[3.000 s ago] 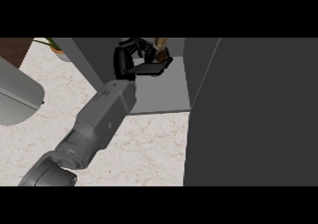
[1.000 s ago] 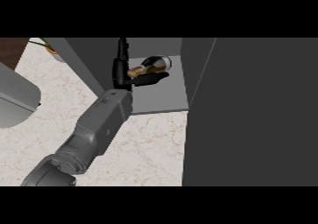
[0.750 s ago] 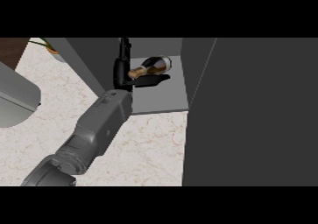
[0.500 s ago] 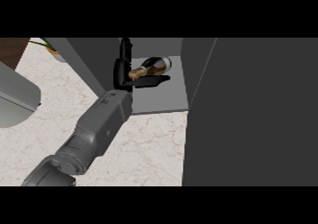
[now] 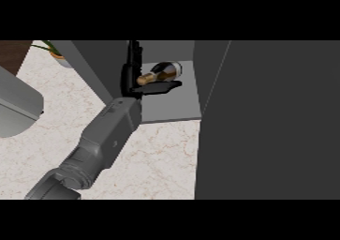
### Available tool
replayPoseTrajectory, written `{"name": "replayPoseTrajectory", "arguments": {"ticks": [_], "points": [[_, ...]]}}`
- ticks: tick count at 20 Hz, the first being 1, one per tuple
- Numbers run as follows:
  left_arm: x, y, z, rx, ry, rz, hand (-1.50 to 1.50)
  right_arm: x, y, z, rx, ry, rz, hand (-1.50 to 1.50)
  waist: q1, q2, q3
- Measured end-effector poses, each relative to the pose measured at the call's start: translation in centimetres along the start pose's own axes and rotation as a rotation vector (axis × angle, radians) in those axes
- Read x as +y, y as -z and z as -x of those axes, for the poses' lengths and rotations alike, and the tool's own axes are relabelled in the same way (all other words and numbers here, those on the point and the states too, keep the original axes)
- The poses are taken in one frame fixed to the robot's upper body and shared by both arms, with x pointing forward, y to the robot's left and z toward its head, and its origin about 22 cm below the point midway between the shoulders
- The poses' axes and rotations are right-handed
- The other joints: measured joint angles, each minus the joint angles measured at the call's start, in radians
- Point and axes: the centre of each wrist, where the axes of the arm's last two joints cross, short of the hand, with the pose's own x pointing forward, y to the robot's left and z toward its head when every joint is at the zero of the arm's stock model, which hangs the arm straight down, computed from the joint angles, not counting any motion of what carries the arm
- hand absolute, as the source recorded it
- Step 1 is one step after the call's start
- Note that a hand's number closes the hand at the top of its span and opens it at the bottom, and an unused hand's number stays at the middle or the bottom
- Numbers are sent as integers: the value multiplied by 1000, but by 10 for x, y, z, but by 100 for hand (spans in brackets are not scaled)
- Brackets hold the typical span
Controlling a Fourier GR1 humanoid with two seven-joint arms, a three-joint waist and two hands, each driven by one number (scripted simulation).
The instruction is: Pick up the wine, place it into the cabinet and close the cabinet
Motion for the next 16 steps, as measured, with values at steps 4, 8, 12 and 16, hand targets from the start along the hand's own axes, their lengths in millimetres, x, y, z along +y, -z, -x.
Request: {"name": "replayPoseTrajectory", "arguments": {"ticks": [4, 8, 12, 16], "points": [[0, -5, 2, -1, -20, 9, -150, 3, 2, -1, -1, 13, -3, -150, 4, -5, 1], [6, -21, 12, 19, -34, -2, -150, 1, -1, 0, 7, 10, 9, -150, 14, -11, 1], [3, -46, 19, 39, -40, -2, -150, 0, -2, -2, 11, 2, 24, -150, 35, -15, 1], [-15, -71, 12, 50, -41, 6, -150, -2, -7, -2, 24, -5, 43, -150, 53, -18, 1]]}}
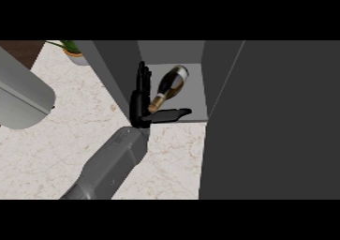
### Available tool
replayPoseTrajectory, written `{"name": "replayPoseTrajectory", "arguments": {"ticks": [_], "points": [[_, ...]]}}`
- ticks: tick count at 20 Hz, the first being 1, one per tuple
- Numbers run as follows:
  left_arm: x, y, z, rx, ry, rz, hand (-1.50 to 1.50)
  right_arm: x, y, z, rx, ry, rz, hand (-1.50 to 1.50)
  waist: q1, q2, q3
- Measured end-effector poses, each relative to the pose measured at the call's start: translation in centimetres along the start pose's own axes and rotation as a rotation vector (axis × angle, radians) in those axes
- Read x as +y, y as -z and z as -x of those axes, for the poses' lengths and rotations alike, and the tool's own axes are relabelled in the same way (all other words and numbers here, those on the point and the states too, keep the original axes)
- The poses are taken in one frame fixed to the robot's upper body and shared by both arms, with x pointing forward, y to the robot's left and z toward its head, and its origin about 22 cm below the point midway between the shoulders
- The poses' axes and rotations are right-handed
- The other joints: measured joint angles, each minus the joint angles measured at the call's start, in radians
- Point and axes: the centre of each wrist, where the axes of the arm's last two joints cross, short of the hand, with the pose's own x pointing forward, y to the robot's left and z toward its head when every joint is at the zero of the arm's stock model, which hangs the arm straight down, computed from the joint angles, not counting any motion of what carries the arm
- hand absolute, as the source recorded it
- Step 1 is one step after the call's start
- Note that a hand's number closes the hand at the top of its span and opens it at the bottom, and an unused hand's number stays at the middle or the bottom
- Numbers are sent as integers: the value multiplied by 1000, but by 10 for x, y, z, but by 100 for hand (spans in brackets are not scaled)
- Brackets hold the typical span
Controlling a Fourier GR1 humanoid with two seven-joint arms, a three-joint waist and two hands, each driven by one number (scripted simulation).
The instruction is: Pick up the wine, place it into the cabinet and close the cabinet
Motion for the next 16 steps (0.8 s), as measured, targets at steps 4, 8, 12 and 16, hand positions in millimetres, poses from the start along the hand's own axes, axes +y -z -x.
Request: {"name": "replayPoseTrajectory", "arguments": {"ticks": [4, 8, 12, 16], "points": [[-19, -32, -8, -1, -5, 25, -150, -2, -4, 0, 8, -13, 15, -150, 11, 0, 0], [-27, -55, -22, -16, -12, 41, -150, -5, -6, 4, -9, -21, 40, -150, 24, 0, 0], [-36, -82, -36, -22, -54, 53, -150, -7, -5, 0, -5, -33, 50, -150, 27, 1, 0], [-33, -107, -56, -27, -79, 42, -150, -6, -8, 1, -1, -33, 47, -150, 30, 1, 0]]}}
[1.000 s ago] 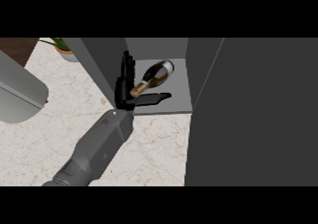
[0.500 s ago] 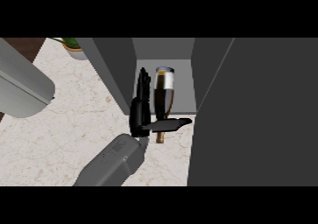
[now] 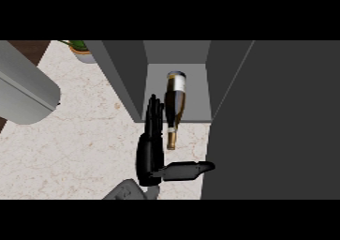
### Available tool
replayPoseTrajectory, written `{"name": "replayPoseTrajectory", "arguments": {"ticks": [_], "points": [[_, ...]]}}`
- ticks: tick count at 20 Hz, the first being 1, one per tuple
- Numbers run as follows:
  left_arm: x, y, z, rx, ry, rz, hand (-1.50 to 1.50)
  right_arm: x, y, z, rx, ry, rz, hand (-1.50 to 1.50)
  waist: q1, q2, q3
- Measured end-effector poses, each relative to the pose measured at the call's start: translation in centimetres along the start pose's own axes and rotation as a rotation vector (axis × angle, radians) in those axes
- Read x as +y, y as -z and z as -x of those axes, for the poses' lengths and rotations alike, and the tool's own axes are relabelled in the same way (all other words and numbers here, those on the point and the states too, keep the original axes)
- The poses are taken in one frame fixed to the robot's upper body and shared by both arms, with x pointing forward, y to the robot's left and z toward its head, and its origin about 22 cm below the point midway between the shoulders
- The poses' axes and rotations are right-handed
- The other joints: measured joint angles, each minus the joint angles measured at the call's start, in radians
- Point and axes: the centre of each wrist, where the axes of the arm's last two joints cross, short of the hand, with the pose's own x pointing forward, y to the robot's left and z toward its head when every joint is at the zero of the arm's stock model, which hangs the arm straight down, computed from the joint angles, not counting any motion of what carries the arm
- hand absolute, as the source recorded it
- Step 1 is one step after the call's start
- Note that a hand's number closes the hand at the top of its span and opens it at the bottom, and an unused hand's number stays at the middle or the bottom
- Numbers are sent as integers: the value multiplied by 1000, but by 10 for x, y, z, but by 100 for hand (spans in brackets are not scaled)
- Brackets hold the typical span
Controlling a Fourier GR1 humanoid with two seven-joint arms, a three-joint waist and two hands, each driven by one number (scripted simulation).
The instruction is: Pick up the wine, place it into the cabinet and close the cabinet
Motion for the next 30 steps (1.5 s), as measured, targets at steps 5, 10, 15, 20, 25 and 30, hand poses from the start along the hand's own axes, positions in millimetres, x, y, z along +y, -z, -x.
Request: {"name": "replayPoseTrajectory", "arguments": {"ticks": [5, 10, 15, 20, 25, 30], "points": [[6, -29, -24, 0, 1, -23, -150, -2, 1, -3, 5, -12, 2, -150, 0, 1, 0], [23, -47, -48, -19, -16, -34, -150, -2, 1, -4, 10, -19, -14, -150, 0, 1, 0], [42, -65, -62, -23, -25, 4, -150, -1, 2, -3, 33, -19, -46, 150, -2, 2, 0], [66, -76, -82, -21, -32, 53, -150, 1, -1, 6, 81, -32, -113, 150, -2, 1, 0], [90, -80, -102, -22, -41, 94, -150, 6, 1, 6, 94, -40, -175, 150, -2, 2, 0], [110, -79, -110, -28, -34, 86, -150, 21, -3, 14, 152, 43, -238, 150, -2, 1, -1]]}}
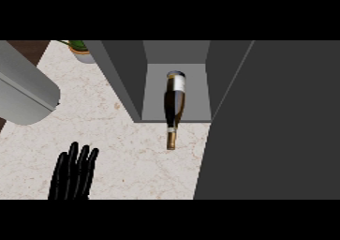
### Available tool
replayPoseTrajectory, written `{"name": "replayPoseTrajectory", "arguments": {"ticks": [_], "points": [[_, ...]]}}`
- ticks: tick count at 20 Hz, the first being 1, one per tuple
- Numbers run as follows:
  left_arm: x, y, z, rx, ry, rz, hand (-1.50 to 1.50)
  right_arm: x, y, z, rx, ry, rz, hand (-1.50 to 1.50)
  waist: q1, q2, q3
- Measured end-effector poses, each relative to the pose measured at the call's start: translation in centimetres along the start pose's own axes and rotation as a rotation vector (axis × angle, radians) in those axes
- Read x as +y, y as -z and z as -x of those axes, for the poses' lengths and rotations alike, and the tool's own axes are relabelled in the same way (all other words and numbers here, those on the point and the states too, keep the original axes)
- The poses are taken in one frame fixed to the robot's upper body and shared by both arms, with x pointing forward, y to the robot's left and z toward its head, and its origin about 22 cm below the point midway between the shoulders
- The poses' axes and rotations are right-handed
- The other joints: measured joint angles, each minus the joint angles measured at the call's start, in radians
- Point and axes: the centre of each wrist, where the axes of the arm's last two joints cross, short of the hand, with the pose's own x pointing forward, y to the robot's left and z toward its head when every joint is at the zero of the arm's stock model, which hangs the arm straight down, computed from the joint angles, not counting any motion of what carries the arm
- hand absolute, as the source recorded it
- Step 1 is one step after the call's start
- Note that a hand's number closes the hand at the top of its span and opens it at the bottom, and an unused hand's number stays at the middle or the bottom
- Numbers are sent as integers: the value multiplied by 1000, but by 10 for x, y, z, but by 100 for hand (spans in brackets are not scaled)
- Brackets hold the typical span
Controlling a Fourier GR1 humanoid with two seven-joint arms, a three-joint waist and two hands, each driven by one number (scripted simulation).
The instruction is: Pick up the wine, place it into the cabinet and close the cabinet
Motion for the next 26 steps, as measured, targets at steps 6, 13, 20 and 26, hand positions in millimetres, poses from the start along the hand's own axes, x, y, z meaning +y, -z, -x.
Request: {"name": "replayPoseTrajectory", "arguments": {"ticks": [6, 13, 20, 26], "points": [[29, 0, -16, -24, 16, -24, -150, 20, 1, 5, 68, 92, -81, 150, 3, 0, 0], [64, 0, -35, -48, 21, -58, -150, 50, 4, 3, 57, 102, -283, 150, 7, -2, -1], [93, 5, -58, -41, 50, -77, -150, 78, 1, -3, 51, 126, -329, 150, 3, -5, -1], [114, 5, -60, -38, 55, -70, -150, 82, -3, -5, 62, 114, -235, 150, 3, -6, -2]]}}
